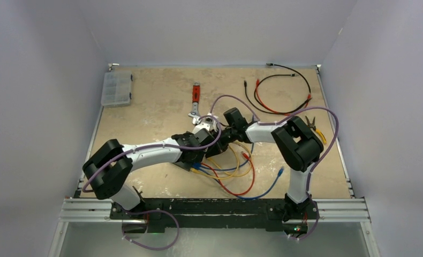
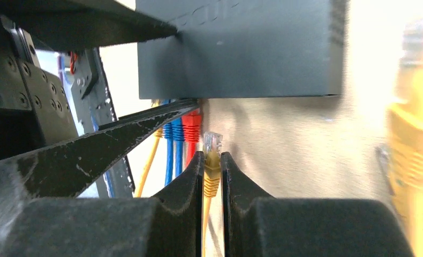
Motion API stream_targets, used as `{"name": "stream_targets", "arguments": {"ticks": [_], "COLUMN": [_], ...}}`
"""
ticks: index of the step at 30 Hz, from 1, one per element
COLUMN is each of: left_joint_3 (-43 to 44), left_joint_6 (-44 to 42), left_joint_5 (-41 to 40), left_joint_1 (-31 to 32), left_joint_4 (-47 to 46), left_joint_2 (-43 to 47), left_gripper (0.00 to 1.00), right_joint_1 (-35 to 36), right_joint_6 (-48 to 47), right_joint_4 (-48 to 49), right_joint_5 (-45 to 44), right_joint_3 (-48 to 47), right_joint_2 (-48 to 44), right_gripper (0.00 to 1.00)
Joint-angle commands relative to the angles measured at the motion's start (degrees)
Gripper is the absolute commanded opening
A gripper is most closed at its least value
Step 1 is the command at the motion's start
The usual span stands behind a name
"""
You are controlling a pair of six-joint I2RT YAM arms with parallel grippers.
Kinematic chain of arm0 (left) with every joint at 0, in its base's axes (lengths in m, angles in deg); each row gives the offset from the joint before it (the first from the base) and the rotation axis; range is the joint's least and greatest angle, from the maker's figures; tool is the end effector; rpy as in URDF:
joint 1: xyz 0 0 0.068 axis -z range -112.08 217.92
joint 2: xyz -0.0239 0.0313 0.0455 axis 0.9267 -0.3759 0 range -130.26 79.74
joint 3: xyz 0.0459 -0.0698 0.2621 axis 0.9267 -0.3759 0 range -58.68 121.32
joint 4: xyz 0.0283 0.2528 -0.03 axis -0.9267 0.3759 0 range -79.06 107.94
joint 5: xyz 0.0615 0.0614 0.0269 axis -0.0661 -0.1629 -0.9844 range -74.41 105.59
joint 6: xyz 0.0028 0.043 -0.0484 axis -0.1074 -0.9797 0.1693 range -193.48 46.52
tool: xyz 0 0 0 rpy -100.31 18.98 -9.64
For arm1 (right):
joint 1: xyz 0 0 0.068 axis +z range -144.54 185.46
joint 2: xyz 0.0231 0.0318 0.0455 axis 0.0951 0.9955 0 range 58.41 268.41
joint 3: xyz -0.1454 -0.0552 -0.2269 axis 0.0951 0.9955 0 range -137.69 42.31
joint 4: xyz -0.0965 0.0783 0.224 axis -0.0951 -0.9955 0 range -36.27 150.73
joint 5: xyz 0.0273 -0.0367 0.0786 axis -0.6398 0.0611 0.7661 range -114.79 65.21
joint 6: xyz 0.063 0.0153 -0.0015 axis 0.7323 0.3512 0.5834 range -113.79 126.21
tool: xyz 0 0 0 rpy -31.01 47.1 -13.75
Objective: Pull the plug from the switch port
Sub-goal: Pull the connector from the switch port, then place the connector at the center of the board.
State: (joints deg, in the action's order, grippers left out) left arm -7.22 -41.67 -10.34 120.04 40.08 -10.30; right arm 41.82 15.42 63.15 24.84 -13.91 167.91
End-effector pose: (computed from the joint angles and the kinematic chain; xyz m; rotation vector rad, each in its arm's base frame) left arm 0.1956 -0.2154 0.1669 0.3364 2.5348 0.1009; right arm 0.2731 0.2489 0.1258 -0.9820 2.3234 1.4036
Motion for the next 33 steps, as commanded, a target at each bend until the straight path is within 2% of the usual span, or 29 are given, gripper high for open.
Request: {"name": "stream_targets", "arguments": {"ticks": [1,5,8,14,19,25,33], "left_joint_3": [-4.42,-6.12,-7.48,-8.81,-10.17,-15.39,-22.93], "left_joint_6": [-1.34,-1.76,-1.65,-0.78,-0.14,2.31,7.12], "left_joint_5": [-1.60,1.29,4.49,10.29,16.57,31.11,44.80], "left_joint_1": [-2.46,-2.46,-2.46,-2.55,-5.08,-13.84,-25.59], "left_joint_4": [1.31,-1.64,-4.85,-11.24,-15.95,-24.20,-33.87], "left_joint_2": [-0.26,2.36,4.61,9.42,13.65,20.92,30.74], "left_gripper": [0.50,0.54,0.60,0.77,0.83,0.85,0.90], "right_joint_1": [-3.63,-6.22,-6.34,-6.14,-5.02,-2.28,2.14], "right_joint_6": [4.29,7.50,6.55,4.30,2.76,1.36,1.63], "right_joint_4": [3.85,7.56,7.15,4.53,2.60,-1.97,-6.42], "right_joint_5": [-4.82,-9.06,-13.53,-19.11,-23.53,-29.53,-38.00], "right_joint_3": [-2.37,-0.93,-0.91,0.71,3.53,3.87,4.07], "right_joint_2": [-4.06,-8.32,-10.95,-12.99,-15.75,-17.67,-18.73], "right_gripper": [0.00,0.00,0.00,0.38,0.52,0.56,0.53]}}
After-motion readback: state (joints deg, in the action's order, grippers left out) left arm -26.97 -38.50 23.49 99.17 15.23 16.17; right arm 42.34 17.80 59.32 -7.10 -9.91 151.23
